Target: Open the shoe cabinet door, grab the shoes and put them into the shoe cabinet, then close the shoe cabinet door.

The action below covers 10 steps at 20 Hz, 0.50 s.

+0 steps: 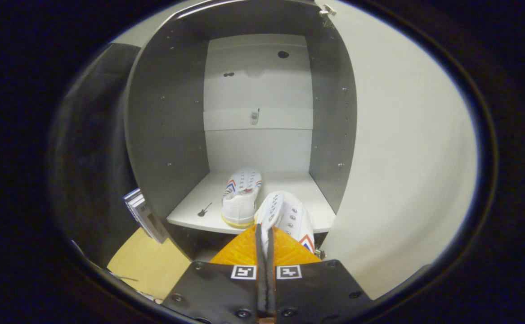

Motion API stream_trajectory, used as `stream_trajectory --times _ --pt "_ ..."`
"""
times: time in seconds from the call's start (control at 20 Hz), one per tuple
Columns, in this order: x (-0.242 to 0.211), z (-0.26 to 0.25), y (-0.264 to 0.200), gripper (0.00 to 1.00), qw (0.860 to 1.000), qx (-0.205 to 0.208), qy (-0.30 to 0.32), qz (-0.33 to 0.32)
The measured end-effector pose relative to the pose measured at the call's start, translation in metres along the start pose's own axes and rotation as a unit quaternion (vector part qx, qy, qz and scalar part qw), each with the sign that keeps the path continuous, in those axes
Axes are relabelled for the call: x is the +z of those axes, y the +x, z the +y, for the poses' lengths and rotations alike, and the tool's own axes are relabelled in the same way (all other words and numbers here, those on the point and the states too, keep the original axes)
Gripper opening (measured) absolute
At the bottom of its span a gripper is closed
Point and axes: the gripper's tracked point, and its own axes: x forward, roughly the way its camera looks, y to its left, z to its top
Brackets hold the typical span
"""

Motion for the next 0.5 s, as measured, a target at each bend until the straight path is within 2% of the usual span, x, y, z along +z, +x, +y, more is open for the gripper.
stream_trajectory --times 0.5 --pt "0.012 -0.009 0.068 0.02 0.999 -0.011 -0.033 0.002"
